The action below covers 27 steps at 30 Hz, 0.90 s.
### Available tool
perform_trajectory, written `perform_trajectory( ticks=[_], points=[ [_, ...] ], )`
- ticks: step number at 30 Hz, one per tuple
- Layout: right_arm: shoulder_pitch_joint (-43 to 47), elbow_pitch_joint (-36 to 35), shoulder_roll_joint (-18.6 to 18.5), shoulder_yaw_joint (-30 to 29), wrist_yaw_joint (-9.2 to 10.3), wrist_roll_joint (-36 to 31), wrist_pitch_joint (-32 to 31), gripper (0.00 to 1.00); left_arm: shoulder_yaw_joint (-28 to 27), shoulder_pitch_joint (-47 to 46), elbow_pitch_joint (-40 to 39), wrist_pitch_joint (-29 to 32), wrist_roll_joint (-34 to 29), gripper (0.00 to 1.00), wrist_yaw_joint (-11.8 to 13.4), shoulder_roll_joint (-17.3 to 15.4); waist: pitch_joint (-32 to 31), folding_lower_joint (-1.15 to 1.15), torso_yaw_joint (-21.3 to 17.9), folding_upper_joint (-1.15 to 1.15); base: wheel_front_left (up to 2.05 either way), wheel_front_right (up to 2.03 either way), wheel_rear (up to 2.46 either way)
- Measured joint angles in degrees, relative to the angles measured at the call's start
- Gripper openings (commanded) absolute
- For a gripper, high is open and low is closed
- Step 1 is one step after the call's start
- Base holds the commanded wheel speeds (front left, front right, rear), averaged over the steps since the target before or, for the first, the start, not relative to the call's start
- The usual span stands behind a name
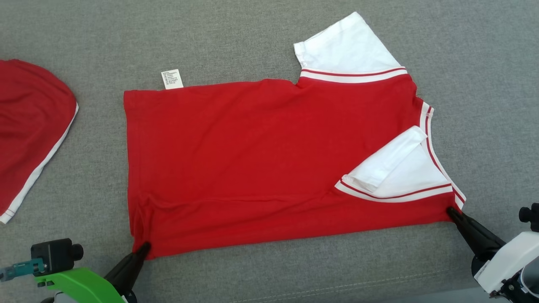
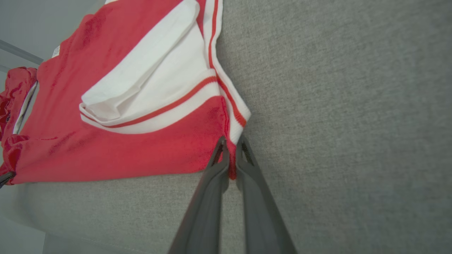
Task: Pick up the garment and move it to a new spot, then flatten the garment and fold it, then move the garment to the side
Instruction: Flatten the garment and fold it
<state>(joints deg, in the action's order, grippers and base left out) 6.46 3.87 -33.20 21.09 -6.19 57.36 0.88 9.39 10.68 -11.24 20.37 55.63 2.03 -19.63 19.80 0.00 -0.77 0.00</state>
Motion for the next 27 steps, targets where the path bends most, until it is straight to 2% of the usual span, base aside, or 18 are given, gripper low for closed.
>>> perform_trajectory(
  ticks=[5, 6, 7, 8, 9, 10, 11, 12, 13, 14, 19, 27],
  points=[
    [-0.1, -1.1, -1.4, 0.3, 0.24, -1.6, -0.6, 0.02, 0.0, 1.1, -0.8, 0.2, 0.0, 0.00, 0.1, -0.1, 0.6, 0.00, 0.4, 0.00, 0.00, 0.00, 0.00],
    [-0.2, -1.3, -1.5, 0.3, 0.27, -1.9, -0.8, 0.17, 0.1, 1.1, -0.9, 0.2, 0.0, 0.02, 0.1, 0.0, 0.8, 0.00, 0.4, 0.00, 0.00, 0.00, 0.00],
    [-0.2, -1.4, -1.5, 0.3, 0.33, -2.1, -0.9, 0.27, 0.1, 1.1, -1.0, 0.2, 0.3, 0.09, 0.1, 0.2, 0.8, 0.00, 0.5, 0.00, 0.00, 0.00, 0.00],
    [-0.2, -1.6, -1.5, 0.3, 0.75, -2.1, -0.9, 0.33, 0.1, 1.1, -1.1, 0.3, 0.9, 0.24, 0.1, 0.7, 0.9, 0.00, 0.5, 0.00, 0.00, 0.00, 0.00],
    [-0.3, -1.7, -1.5, 0.3, 0.82, -2.2, -1.0, 0.33, 0.3, 1.1, -1.1, 0.2, 1.1, 0.24, 0.1, 1.0, 1.0, 0.00, 0.5, 0.00, 0.00, 0.00, 0.00],
    [-0.3, -1.8, -1.6, 0.3, 0.87, -2.4, -1.0, 0.46, 0.2, 1.1, -1.1, 0.1, 0.9, 0.58, 0.1, 0.9, 1.0, 0.00, 0.5, 0.00, 0.00, 0.00, 0.00],
    [-0.4, -1.9, -1.7, 0.3, 1.24, -2.4, -1.0, 0.49, -0.1, 1.1, -1.1, -0.3, 0.9, 0.88, 0.1, 0.9, 1.1, 0.00, 0.5, 0.00, 0.00, 0.00, 0.00],
    [-0.4, -2.0, -1.8, 0.2, 1.27, -2.4, -1.3, 0.69, -0.2, 1.1, -1.1, -0.3, 0.9, 0.91, 0.1, 0.9, 1.2, 0.00, 0.5, 0.00, 0.00, 0.00, 0.00],
    [-0.4, -2.1, -1.9, 0.3, 1.33, -2.4, -1.7, 0.97, -0.2, 1.1, -1.0, -0.4, 0.7, 1.00, 0.1, 0.9, 1.2, 0.00, 0.5, 0.00, 0.00, 0.00, 0.00],
    [-0.4, -2.3, -2.0, 0.3, 1.47, -2.4, -1.8, 1.00, -0.4, 1.0, -1.0, -0.7, 0.5, 1.00, 0.1, 0.9, 1.3, 0.00, 0.5, 0.00, 0.00, 0.00, 0.00],
    [-0.4, -3.1, -3.1, 0.1, 2.04, -2.4, -3.0, 1.00, -1.7, 1.0, -1.1, -1.0, -0.4, 1.00, 0.6, 0.0, 1.2, 0.00, 0.3, 0.00, 0.00, 0.00, 0.00],
    [-4.8, -7.0, -8.2, -5.2, 3.86, -2.9, -3.5, 1.00, -4.1, -2.2, -4.7, -0.5, -3.8, 1.00, 0.8, -5.7, 2.0, 0.00, 0.0, 0.00, 0.00, 0.00, 0.00]
  ],
)
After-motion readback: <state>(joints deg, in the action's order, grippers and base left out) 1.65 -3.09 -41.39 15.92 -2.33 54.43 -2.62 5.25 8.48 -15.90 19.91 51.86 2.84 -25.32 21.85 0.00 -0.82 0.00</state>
